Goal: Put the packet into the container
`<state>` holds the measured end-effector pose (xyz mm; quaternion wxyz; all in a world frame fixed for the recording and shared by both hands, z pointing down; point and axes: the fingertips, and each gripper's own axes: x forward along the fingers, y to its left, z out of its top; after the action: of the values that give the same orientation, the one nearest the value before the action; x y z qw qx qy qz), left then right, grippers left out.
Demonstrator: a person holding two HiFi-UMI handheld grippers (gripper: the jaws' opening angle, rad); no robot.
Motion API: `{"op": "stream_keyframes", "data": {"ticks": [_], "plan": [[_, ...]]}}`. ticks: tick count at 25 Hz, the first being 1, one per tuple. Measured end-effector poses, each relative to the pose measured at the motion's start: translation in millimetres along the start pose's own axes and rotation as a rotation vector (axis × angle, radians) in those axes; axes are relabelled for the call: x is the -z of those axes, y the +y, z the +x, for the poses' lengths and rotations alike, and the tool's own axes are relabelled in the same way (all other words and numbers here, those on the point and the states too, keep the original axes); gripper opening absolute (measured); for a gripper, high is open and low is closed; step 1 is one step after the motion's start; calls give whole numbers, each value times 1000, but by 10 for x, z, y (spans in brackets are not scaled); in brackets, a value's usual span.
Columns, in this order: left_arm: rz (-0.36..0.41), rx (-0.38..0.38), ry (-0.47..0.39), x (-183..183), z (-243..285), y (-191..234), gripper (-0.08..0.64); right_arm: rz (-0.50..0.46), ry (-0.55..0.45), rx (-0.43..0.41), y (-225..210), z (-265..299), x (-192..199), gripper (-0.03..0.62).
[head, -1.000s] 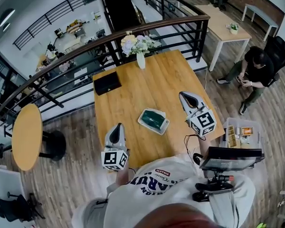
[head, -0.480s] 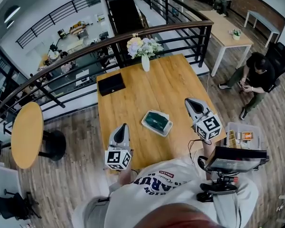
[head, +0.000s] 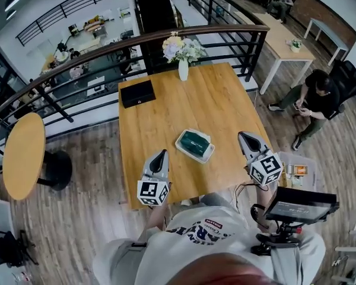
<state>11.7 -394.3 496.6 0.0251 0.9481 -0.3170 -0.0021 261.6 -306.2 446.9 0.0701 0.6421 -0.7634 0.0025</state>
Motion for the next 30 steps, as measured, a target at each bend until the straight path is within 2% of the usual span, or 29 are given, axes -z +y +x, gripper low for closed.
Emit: {"op": "stream_keyframes", "data": {"ticks": [5,8,15,18,25,30], "plan": [[24,21,-59,-210,-143,-207,0,-20,3,-32,296,-137,-54,6],[33,4,-78,-312,-371,-386,0,-6,-10,-47,401,-261,-27,6],[40,-69,-39,-232,-982,-903,0,2,-55,-72,595,-834,24,6],[36,-77,-33,-128,-1148,-1344,0,-19,-38,-74,599,-1358,183,6],[29,-38,-23,-52,-1718,-2655,0,40,31,1,445,-2887,613,6],[59,-65,18,94,-2377,-3387,0,77,1,-45,701,-3504,819,6]]}}
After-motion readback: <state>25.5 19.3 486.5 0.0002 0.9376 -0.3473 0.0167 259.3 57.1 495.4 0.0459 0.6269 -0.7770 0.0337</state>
